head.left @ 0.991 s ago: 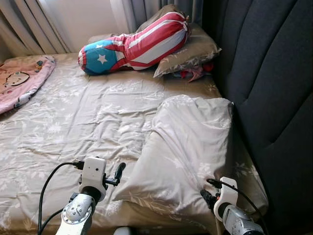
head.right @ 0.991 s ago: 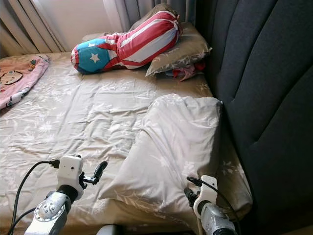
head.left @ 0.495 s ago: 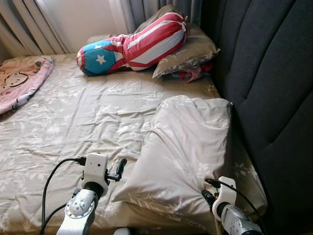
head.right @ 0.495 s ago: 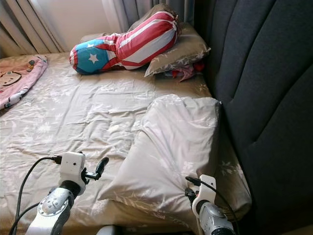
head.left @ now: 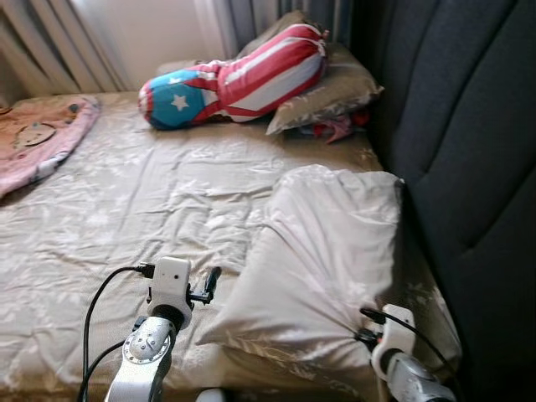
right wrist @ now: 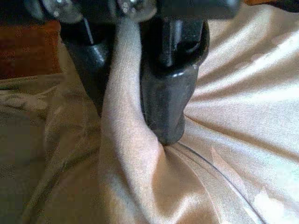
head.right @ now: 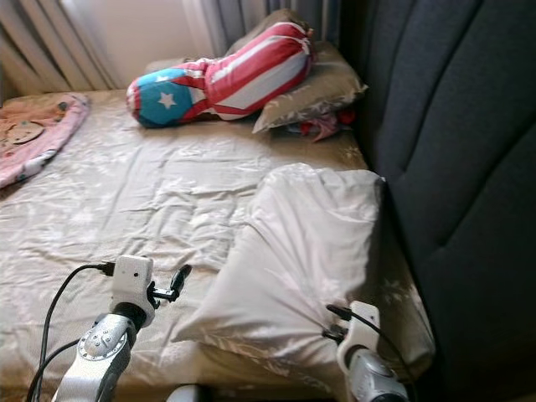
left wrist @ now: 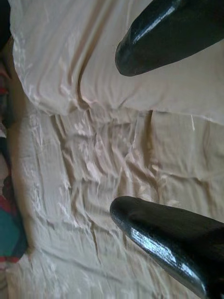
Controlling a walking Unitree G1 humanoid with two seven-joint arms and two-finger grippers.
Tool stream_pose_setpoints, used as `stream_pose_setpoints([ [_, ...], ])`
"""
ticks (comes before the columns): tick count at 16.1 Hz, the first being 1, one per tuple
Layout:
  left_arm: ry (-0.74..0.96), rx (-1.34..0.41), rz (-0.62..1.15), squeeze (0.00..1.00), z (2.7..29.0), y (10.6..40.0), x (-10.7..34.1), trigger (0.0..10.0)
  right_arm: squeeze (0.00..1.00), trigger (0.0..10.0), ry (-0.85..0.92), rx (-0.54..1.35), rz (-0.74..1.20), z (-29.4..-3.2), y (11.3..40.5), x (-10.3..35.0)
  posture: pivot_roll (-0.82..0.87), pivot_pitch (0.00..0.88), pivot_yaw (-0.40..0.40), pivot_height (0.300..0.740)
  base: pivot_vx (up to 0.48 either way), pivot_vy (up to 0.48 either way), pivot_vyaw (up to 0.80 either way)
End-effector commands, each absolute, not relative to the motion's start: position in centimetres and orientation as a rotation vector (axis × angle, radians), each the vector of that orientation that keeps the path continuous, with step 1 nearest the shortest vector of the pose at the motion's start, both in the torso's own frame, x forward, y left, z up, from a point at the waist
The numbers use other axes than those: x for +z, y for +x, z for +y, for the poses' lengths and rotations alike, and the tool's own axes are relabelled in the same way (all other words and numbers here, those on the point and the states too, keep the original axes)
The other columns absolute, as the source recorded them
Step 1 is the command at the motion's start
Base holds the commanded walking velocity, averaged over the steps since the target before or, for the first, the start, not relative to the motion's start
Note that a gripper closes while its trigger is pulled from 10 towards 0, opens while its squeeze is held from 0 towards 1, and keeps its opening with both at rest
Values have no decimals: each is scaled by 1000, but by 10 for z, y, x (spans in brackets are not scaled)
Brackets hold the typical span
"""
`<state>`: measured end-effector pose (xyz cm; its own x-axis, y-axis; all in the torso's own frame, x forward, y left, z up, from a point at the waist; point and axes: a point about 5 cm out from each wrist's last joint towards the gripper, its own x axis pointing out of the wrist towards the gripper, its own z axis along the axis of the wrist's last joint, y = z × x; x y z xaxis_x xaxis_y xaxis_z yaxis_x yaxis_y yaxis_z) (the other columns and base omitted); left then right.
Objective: Clean up the room
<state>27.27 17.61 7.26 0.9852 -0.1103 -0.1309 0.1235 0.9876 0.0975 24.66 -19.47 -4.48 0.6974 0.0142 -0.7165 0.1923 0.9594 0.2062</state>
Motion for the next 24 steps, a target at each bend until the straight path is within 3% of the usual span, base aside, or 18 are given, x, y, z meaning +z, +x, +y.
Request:
stream_pose_setpoints([
  [1,112,-102,120,0,178,276,72,10000,0,0,223,-247,796,-235,235,-44,-71,12,49,662,0,0,0],
  [6,100,-92,108,0,174,282,70,10000,0,0,14,-575,617,-342,231,7,-110,0,40,662,0,0,0],
  [8,99,-92,103,0,174,284,69,10000,0,0,-76,-662,543,-368,234,32,-119,0,39,662,0,0,0],
  [10,101,-90,101,0,174,285,68,10000,0,0,-79,-624,550,-362,238,31,-121,0,39,662,0,0,0],
  [11,103,-91,101,0,174,285,67,10000,0,3059,-88,-574,585,-350,240,22,-115,0,42,662,0,0,0],
  [12,103,-91,102,0,174,285,67,10000,0,8431,-96,-544,605,-342,240,17,-115,0,42,662,0,0,0],
  [13,105,-92,104,0,174,285,66,10000,0,10000,-66,-515,602,-330,242,10,-115,0,42,662,0,0,0],
  [14,107,-93,106,0,175,285,65,10000,0,10000,-29,-446,592,-311,246,3,-109,0,44,662,0,0,0],
  [17,109,-90,107,0,175,285,65,10000,39,10000,-5,-390,543,-291,251,0,-103,0,41,662,0,0,0],
  [18,108,-88,106,0,175,286,64,10000,557,10000,-19,-399,521,-292,253,2,-101,0,41,662,0,0,0],
  [19,106,-87,107,0,175,286,64,10000,588,10000,-34,-416,491,-295,255,7,-103,0,39,662,0,0,0],
  [21,104,-86,115,0,175,285,60,10000,541,10000,-89,-449,404,-302,261,21,-108,0,36,662,0,0,0],
  [22,100,-84,119,0,174,285,59,10000,373,10000,-56,-430,355,-299,265,26,-108,0,36,662,0,0,0],
  [23,96,-82,124,0,174,285,57,10000,0,10000,-45,-392,321,-293,268,29,-108,0,36,662,0,0,0],
  [24,69,-68,148,0,175,284,52,10000,0,10000,-21,-305,285,-278,273,30,-110,0,36,662,0,0,0],
])
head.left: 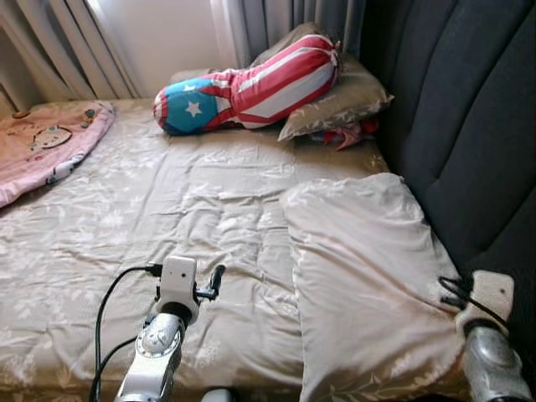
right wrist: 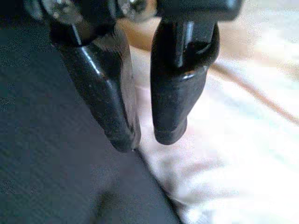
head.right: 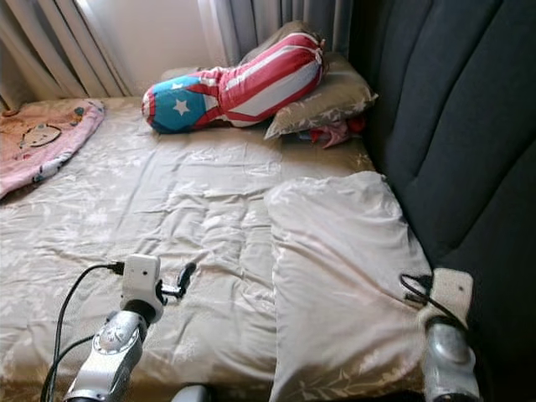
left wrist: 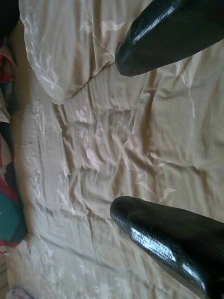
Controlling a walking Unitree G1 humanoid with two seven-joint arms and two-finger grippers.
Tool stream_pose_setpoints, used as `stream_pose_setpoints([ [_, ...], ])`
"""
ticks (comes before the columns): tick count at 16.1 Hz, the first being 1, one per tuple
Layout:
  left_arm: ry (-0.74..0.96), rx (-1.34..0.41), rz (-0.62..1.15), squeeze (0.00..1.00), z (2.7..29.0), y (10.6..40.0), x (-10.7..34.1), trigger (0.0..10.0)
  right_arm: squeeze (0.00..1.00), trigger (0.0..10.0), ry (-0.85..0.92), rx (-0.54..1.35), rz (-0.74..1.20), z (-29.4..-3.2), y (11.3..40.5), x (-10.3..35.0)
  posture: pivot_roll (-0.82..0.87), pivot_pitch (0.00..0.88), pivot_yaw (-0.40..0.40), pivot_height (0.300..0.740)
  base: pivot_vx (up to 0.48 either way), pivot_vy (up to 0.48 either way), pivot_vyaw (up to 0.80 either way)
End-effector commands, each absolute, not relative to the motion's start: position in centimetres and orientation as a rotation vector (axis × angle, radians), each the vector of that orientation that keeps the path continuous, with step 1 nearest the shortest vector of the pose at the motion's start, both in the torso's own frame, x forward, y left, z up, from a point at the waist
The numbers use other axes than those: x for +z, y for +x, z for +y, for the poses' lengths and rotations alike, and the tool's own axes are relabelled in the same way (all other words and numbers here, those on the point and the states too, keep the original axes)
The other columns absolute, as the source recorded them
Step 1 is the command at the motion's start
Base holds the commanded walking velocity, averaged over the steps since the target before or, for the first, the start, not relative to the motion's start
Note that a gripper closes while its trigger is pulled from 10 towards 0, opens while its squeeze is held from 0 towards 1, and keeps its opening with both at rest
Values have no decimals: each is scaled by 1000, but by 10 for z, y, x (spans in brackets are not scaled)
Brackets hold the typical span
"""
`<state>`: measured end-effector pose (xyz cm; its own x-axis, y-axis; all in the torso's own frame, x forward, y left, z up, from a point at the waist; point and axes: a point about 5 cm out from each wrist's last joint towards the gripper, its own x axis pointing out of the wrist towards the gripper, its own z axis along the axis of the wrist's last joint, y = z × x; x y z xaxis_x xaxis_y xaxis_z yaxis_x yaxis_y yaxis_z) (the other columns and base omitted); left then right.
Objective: Clean up the room
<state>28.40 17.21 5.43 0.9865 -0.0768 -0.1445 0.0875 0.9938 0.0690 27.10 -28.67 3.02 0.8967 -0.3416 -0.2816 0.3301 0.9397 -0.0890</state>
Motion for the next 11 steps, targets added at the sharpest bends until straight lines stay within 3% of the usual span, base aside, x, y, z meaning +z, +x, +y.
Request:
stream_pose_setpoints([
  [1,61,-63,156,0,176,283,50,10000,0,10000,-10,-287,280,-274,274,29,-110,0,36,662,0,0,0],
  [5,42,6,313,0,189,269,11,10000,0,10000,63,-176,450,-222,245,-21,-98,0,29,687,0,0,0],
  [11,36,50,495,0,197,250,-24,10000,0,10000,100,-162,684,-202,203,-63,-102,0,31,740,0,0,0],
])
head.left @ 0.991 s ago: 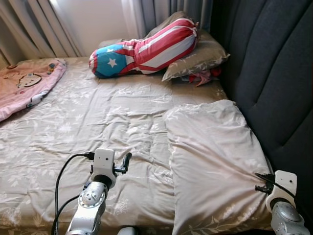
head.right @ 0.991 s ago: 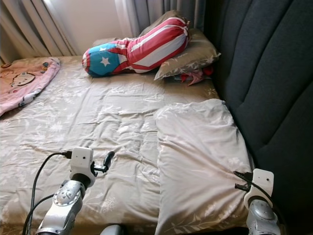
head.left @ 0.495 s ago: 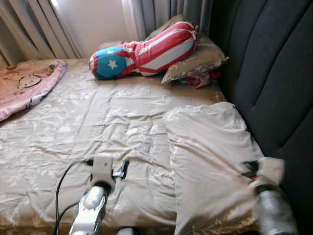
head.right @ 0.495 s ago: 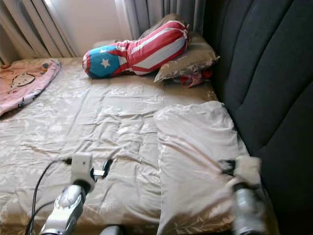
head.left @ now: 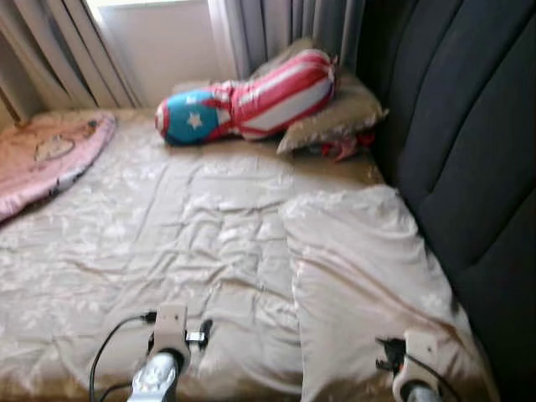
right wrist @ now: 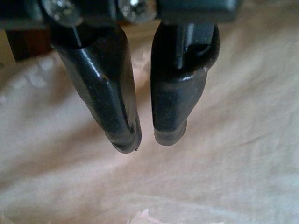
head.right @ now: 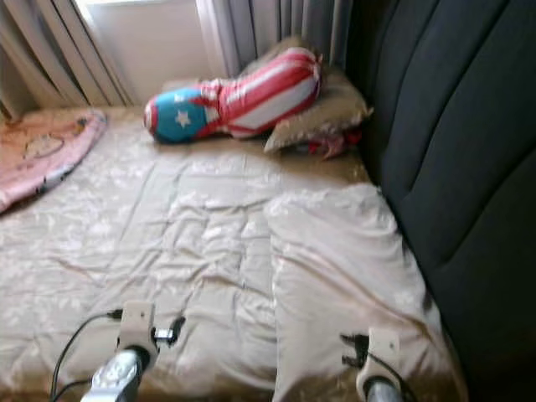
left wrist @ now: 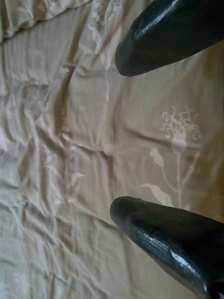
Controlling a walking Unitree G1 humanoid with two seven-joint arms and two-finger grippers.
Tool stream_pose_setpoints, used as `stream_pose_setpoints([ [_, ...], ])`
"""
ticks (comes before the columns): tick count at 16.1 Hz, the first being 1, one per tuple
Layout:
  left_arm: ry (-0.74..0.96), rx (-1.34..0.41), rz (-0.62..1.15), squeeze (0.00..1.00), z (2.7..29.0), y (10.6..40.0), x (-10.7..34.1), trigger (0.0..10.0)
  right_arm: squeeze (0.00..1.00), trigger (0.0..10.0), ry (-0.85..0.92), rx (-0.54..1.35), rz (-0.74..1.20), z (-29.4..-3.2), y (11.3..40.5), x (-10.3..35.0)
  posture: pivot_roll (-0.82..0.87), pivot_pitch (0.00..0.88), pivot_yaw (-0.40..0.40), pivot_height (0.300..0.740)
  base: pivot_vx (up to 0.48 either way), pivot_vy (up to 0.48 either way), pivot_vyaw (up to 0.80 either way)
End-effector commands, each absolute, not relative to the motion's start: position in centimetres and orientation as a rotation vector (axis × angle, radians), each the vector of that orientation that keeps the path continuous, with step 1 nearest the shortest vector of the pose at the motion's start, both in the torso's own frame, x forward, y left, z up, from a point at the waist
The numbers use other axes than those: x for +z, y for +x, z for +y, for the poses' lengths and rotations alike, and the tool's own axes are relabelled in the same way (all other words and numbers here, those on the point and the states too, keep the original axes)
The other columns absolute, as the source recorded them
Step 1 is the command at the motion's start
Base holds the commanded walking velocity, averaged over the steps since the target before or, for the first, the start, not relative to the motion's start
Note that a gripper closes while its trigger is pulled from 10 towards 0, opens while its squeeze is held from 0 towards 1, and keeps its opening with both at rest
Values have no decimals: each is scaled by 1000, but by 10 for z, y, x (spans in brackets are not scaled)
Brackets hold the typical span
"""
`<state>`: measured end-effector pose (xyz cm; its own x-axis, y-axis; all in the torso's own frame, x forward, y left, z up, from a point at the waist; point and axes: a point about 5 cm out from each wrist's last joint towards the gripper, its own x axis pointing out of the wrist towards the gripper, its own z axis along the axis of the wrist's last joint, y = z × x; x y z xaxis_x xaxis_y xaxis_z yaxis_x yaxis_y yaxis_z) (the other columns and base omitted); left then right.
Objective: Clean up the room
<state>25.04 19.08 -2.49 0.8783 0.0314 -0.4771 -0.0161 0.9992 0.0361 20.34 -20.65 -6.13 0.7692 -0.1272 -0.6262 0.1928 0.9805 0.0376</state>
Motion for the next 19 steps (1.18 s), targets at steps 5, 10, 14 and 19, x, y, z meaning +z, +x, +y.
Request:
stream_pose_setpoints([
  [5,48,62,621,0,200,235,-43,10000,0,10000,112,-164,768,-195,192,-74,-98,0,24,740,0,0,0],
  [10,64,50,786,0,196,214,-64,10000,0,10000,148,-250,840,-202,172,-84,-97,0,37,740,0,0,0],
  [14,70,43,815,0,193,211,-67,10000,1000,10000,129,-284,741,-206,182,-76,-113,0,47,740,0,0,0],
  [19,78,40,843,0,192,202,-72,10000,1000,10000,120,-224,815,-198,170,-84,-105,0,38,740,0,0,0],
])
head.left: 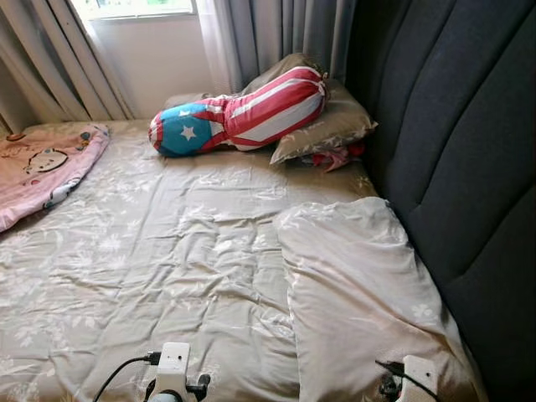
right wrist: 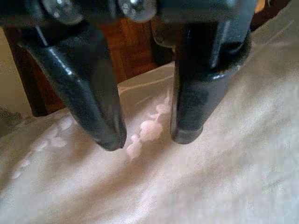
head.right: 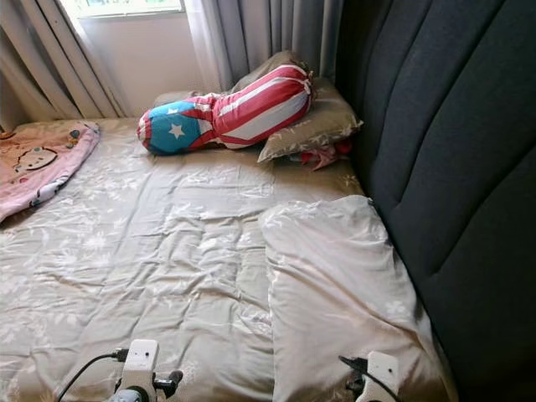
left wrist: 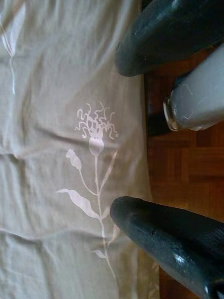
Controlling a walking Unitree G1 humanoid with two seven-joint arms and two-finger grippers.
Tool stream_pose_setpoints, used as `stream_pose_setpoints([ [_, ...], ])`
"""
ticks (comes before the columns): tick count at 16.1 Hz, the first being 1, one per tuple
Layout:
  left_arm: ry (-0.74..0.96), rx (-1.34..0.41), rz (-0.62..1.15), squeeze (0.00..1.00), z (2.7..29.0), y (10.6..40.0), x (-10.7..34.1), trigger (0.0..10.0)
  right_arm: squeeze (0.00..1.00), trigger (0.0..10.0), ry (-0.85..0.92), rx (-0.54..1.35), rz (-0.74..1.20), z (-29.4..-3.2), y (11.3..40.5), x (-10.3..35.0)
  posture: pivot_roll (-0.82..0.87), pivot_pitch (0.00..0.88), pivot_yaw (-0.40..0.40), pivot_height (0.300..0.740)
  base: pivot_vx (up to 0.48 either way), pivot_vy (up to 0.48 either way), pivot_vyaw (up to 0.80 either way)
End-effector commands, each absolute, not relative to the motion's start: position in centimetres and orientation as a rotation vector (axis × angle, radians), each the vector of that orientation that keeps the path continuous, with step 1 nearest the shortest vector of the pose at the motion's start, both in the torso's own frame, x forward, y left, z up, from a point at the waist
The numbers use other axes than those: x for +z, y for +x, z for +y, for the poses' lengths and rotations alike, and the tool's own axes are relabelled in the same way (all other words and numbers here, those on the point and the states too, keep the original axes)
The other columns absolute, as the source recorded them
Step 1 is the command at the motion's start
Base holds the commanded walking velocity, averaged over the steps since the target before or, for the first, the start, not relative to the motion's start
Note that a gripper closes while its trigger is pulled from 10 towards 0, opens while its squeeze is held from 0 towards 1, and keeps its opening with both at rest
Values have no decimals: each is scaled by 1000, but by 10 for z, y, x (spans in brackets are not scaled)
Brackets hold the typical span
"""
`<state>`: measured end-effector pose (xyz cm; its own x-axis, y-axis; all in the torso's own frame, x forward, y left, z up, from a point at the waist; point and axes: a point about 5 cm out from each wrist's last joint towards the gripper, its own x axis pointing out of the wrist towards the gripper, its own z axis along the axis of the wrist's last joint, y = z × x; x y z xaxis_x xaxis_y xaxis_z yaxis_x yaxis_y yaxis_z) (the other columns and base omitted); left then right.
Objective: Clean up the room
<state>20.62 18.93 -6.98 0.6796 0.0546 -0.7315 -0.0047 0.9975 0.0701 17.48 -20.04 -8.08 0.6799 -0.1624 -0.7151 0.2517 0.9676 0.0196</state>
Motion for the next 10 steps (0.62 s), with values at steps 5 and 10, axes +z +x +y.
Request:
stream_pose_setpoints([
  [5,80,32,865,0,189,199,-75,10000,1000,10000,103,-224,844,-200,167,-86,-105,0,24,740,0,0,0],
  [10,83,36,863,0,188,201,-74,10000,0,10000,79,-228,879,-200,161,-89,-95,0,21,740,0,0,0],
])
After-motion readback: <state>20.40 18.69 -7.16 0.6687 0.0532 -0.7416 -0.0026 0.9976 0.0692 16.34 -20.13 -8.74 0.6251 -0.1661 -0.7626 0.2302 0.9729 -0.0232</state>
